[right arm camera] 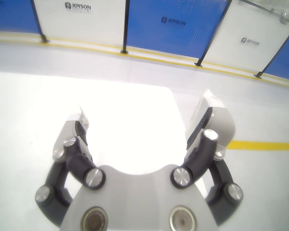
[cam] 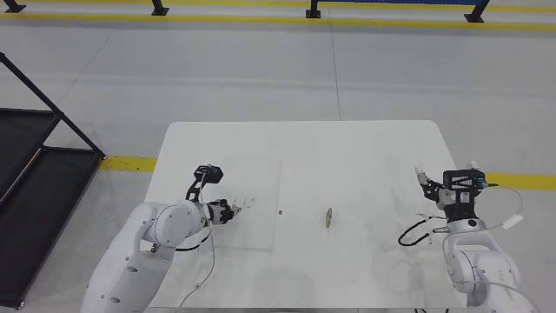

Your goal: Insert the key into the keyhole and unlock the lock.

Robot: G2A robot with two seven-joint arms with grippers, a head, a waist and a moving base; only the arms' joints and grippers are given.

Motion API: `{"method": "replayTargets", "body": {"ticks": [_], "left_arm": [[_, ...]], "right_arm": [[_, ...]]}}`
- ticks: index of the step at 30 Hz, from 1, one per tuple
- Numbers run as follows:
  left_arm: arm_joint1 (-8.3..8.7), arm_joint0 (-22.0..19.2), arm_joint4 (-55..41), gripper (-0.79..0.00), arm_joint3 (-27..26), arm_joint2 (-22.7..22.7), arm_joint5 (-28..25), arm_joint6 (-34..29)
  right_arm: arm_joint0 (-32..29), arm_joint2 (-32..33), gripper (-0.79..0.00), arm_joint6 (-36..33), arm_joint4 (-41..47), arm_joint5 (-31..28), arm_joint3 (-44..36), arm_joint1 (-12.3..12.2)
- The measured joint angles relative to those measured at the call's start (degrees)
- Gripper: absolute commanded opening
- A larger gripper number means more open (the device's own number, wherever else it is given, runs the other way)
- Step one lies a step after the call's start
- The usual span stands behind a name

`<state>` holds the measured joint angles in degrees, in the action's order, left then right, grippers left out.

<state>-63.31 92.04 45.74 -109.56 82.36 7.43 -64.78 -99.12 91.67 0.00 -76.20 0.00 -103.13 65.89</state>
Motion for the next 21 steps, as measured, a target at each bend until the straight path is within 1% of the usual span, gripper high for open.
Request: {"method": "replayTargets", "body": {"ticks": [9,11,18,21], "left_arm": [[0.07,-1.35,-0.54,-0.551,1.88,-1.17,0.09,0.58],[0.07,-1.64,-0.54,-0.582,2.24,-1.51,0.14,0.66],[0.11,-2.61,-0.55,-0.625,3.19,-2.53,0.61,0.87],[0.17,-2.82,-0.41,-0.662,3.37,-2.78,0.87,0.79]], "right_arm": [[0.0,0.0,0.0,0.0,0.0,0.0,0.0,0.0],[0.0,0.0,0.0,0.0,0.0,0.0,0.0,0.0],[0.0,0.0,0.0,0.0,0.0,0.0,0.0,0.0],[0.0,0.0,0.0,0.0,0.0,0.0,0.0,0.0]]}}
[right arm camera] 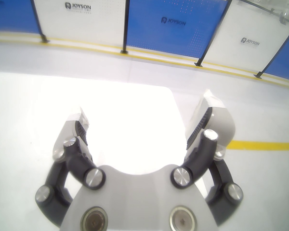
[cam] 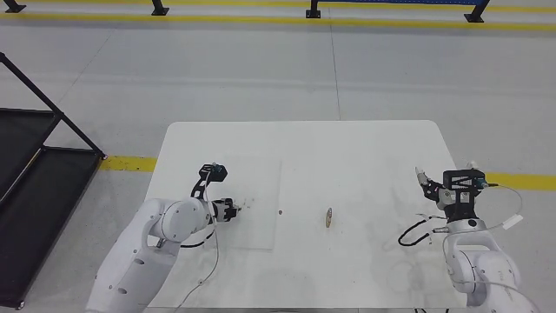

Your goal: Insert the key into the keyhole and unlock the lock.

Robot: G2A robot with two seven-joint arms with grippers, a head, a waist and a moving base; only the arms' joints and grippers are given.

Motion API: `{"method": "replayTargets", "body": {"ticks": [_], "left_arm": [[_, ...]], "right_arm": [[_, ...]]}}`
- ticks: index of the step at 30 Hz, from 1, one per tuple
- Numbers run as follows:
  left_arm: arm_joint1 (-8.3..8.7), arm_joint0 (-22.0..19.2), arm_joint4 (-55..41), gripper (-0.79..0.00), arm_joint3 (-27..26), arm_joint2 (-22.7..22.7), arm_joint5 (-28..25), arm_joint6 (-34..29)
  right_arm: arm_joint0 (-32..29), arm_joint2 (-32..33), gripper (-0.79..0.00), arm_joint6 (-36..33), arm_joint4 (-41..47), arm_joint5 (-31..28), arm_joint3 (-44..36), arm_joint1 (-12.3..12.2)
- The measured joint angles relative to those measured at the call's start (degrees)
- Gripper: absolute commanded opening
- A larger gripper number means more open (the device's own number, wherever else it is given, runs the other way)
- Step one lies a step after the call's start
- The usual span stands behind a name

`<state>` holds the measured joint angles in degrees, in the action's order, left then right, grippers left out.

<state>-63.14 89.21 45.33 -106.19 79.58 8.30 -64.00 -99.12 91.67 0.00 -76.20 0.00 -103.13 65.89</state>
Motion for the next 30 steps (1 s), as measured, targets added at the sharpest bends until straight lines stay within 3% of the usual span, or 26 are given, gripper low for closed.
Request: {"method": "replayTargets", "body": {"ticks": [6,7,14,23,30], "left_arm": [[0.09,-0.38,-0.23,-0.733,0.32,-0.23,0.62,-0.01],[0.1,-0.43,-0.24,-0.785,0.37,-0.26,0.67,-0.03],[0.31,-0.48,0.13,-0.785,-0.41,-0.15,0.76,-0.19],[0.98,3.57,6.34,-0.785,-7.72,0.66,0.59,0.79],[1.24,8.12,-0.13,-0.785,-14.98,4.9,-2.16,4.1]], "right_arm": [[0.0,0.0,0.0,0.0,0.0,0.0,0.0,0.0],[0.0,0.0,0.0,0.0,0.0,0.0,0.0,0.0],[0.0,0.0,0.0,0.0,0.0,0.0,0.0,0.0],[0.0,0.0,0.0,0.0,0.0,0.0,0.0,0.0],[0.0,0.0,0.0,0.0,0.0,0.0,0.0,0.0]]}}
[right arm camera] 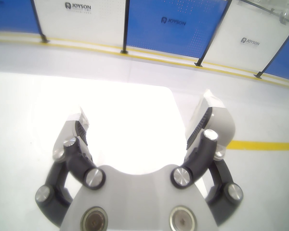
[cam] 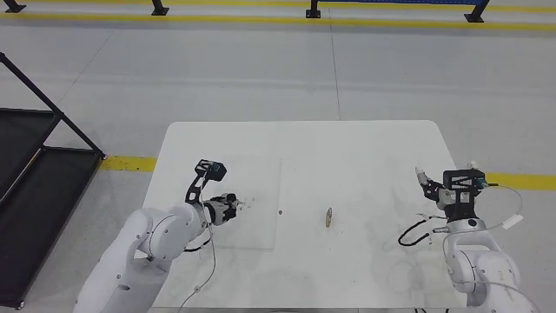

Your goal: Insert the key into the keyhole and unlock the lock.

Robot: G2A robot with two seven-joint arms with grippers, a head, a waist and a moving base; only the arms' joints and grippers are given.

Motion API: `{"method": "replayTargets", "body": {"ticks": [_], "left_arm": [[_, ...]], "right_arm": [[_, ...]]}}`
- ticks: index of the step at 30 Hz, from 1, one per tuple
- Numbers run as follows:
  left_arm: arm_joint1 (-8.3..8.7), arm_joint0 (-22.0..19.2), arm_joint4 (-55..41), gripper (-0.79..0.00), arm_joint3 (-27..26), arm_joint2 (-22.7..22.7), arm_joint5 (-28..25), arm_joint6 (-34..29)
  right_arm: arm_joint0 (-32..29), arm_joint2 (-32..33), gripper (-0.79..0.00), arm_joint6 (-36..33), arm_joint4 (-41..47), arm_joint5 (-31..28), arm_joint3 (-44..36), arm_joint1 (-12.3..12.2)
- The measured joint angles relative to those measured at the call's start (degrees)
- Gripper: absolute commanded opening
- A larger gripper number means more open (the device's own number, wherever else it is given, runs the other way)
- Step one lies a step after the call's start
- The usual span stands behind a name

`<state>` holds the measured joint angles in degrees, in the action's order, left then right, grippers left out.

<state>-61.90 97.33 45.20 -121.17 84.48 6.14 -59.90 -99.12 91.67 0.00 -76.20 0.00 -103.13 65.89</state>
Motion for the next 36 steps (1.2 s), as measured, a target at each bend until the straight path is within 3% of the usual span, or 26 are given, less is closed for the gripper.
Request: {"method": "replayTargets", "body": {"ticks": [8,16,27,36], "left_arm": [[0.27,5.91,-19.13,-0.785,-1.59,9.03,-8.75,3.03],[0.84,9.11,-41.61,-0.785,5.76,18.32,-19.1,-1.35],[2.1,6.88,-66.27,-0.785,19.01,25.39,-26.1,-14.43],[2.98,3.37,-78.77,-0.785,27.0,25.41,-26.06,-24.62]], "right_arm": [[0.0,0.0,0.0,0.0,0.0,0.0,0.0,0.0],[0.0,0.0,0.0,0.0,0.0,0.0,0.0,0.0],[0.0,0.0,0.0,0.0,0.0,0.0,0.0,0.0],[0.0,0.0,0.0,0.0,0.0,0.0,0.0,0.0]]}}
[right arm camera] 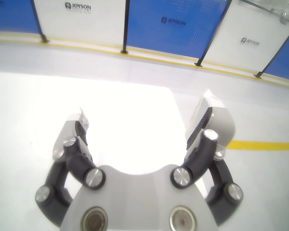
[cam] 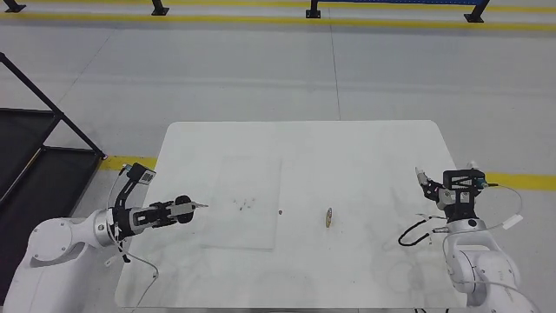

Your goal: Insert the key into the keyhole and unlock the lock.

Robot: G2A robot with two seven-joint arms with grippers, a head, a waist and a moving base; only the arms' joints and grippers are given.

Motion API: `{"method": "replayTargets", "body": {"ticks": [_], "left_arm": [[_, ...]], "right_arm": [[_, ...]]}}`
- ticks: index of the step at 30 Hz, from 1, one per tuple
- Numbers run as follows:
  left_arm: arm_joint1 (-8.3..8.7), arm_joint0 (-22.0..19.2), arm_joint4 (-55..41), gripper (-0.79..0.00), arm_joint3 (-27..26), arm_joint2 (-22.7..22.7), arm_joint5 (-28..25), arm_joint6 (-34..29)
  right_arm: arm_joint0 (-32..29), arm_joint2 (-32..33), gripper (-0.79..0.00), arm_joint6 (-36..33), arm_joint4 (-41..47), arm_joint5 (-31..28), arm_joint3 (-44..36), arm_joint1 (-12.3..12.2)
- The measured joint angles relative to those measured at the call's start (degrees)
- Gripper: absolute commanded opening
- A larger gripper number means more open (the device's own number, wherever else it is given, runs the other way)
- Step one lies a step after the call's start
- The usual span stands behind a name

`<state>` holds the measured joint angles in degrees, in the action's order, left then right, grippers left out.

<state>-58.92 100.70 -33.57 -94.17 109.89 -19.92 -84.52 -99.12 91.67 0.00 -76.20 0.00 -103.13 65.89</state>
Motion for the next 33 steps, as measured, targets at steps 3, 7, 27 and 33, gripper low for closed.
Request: {"method": "replayTargets", "body": {"ticks": [3,7,27,33], "left_arm": [[0.16,-0.2,-3.0,-0.785,1.37,-0.74,1.17,-1.03],[0.18,-0.01,-4.48,-0.785,1.74,-1.12,1.61,-1.46],[0.18,-0.02,-4.38,-0.785,1.72,-1.09,1.58,-1.42],[0.18,-0.02,-4.38,-0.785,1.72,-1.09,1.58,-1.42]], "right_arm": [[0.0,0.0,0.0,0.0,0.0,0.0,0.0,0.0],[0.0,0.0,0.0,0.0,0.0,0.0,0.0,0.0],[1.09,-5.17,0.0,-13.11,-3.75,-6.66,-7.07,-0.06],[4.11,-10.12,0.0,-32.08,-1.27,-10.1,-14.14,0.19]]}}
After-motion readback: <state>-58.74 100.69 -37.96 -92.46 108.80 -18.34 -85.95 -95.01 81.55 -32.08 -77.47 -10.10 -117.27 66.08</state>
